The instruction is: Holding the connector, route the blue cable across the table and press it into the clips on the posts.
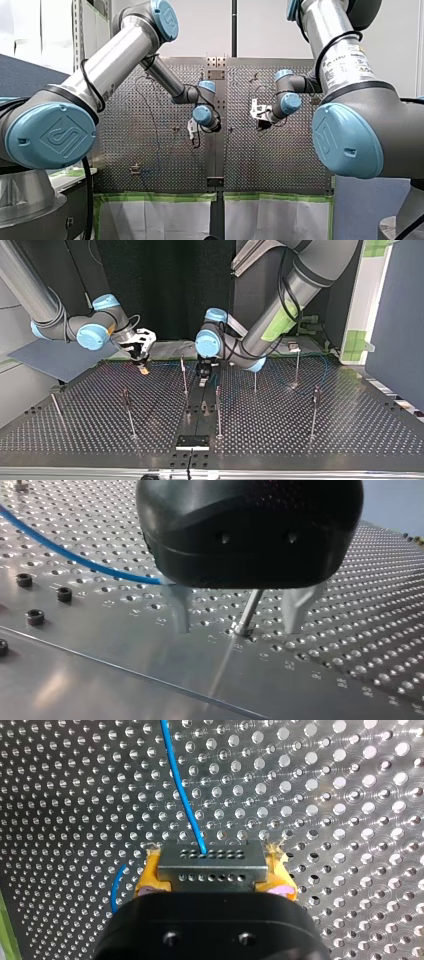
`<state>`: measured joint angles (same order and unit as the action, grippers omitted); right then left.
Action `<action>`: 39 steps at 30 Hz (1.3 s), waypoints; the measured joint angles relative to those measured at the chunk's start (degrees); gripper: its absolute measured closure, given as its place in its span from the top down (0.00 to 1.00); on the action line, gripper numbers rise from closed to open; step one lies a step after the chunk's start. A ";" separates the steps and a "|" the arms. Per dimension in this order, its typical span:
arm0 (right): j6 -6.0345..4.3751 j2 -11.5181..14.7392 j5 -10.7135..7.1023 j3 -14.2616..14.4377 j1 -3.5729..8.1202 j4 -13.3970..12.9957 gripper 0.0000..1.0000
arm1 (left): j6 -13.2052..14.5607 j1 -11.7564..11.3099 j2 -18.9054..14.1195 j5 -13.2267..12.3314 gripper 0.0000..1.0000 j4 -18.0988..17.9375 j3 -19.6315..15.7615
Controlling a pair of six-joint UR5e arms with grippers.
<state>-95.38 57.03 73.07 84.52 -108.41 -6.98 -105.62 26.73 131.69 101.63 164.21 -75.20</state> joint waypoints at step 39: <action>-0.08 0.09 -0.11 0.00 1.03 0.71 0.00 | 2.76 9.19 -11.93 6.81 1.00 -2.54 -12.36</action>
<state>-95.45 57.11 72.96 84.52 -107.38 -6.27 -102.86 35.92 119.76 108.44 161.66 -87.56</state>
